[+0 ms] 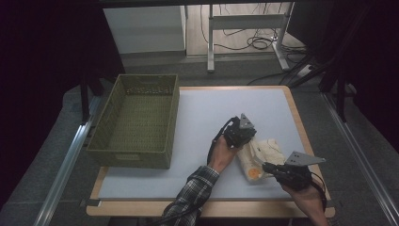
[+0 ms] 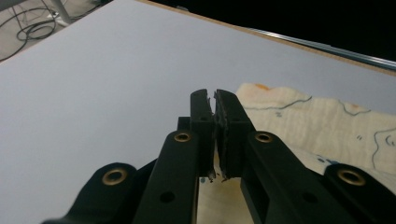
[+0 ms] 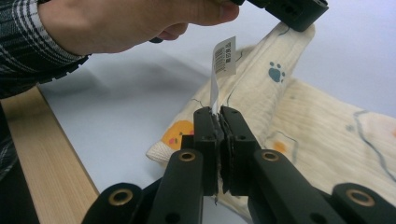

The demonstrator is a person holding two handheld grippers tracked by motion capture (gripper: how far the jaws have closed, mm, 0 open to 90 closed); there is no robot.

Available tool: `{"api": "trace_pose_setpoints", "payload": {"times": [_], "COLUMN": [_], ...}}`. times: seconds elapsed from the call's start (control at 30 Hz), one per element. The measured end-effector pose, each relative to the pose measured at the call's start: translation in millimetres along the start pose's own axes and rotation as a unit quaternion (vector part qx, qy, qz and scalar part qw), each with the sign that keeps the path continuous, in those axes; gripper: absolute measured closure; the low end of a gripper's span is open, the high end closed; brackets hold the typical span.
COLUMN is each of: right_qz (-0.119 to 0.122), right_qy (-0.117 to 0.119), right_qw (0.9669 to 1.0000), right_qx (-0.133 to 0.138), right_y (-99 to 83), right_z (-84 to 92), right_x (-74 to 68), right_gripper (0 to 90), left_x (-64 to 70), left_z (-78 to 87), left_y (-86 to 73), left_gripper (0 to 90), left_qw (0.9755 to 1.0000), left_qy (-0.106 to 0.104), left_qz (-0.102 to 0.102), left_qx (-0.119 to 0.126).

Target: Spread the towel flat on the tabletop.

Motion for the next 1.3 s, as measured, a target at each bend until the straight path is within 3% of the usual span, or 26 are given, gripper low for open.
{"api": "trace_pose_setpoints", "payload": {"times": [0.3, 0.63, 0.7, 0.73, 0.77, 0.8, 0.83, 0.93, 1.1, 1.3], "right_qz": [-0.016, -0.026, -0.032, -0.032, -0.034, -0.034, -0.036, -0.041, -0.045, -0.056], "right_qy": [-0.023, -0.047, -0.051, -0.051, -0.06, -0.06, -0.071, -0.085, -0.11, -0.139], "right_qw": [0.9996, 0.9983, 0.9978, 0.9978, 0.9972, 0.9972, 0.9965, 0.9953, 0.9928, 0.9886], "right_qx": [0.0, -0.021, -0.027, -0.027, -0.03, -0.03, -0.027, -0.019, -0.016, -0.014], "right_y": [-8.0, -27.2, -31.2, -31.2, -34.3, -34.3, -34.8, -32.8, -31.9, -33.9], "right_z": [10.4, 3.2, 0.9, 0.9, -0.9, -0.9, -0.2, 5.4, 18.1, 33.4], "right_x": [21.9, 39.5, 42.6, 42.6, 46.3, 46.3, 49.9, 56.4, 69.2, 87.5], "right_gripper": [85.6, 85.2, 84.0, 84.0, 77.7, 77.7, 71.7, 66.2, 62.3, 61.1], "left_x": [4.1, 1.7, 0.3, 0.3, -0.7, -0.7, -1.6, -2.3, -3.0, -4.7], "left_z": [-22.3, -49.7, -53.2, -53.2, -54.1, -54.1, -51.6, -44.0, -28.3, -13.8], "left_y": [15.6, 13.8, 11.6, 11.6, 11.1, 11.1, 12.4, 16.4, 15.8, 0.1], "left_gripper": [86.2, 85.2, 81.4, 76.4, 66.9, 61.6, 53.8, 46.4, 42.0, 41.8], "left_qw": [0.9998, 0.9992, 0.9992, 0.9992, 0.9995, 0.9995, 0.9997, 0.9998, 0.9997, 0.9996], "left_qy": [-0.012, -0.016, -0.014, -0.014, -0.007, -0.007, 0.006, 0.008, 0.008, 0.006], "left_qz": [-0.011, -0.004, 0.0, 0.0, 0.005, 0.005, 0.01, 0.018, 0.021, 0.024], "left_qx": [-0.01, -0.036, -0.039, -0.039, -0.032, -0.032, -0.022, -0.005, -0.004, -0.016]}}
Point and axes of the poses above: each handheld gripper's, and its own axes: z roughly backward along the jaws, y roughly out of its top, x roughly to its right, the point moved 7 cm from there along -z, roughly forward along the jaws, and after that the axes turned 15 degrees about -y, right-handed, at the moved point
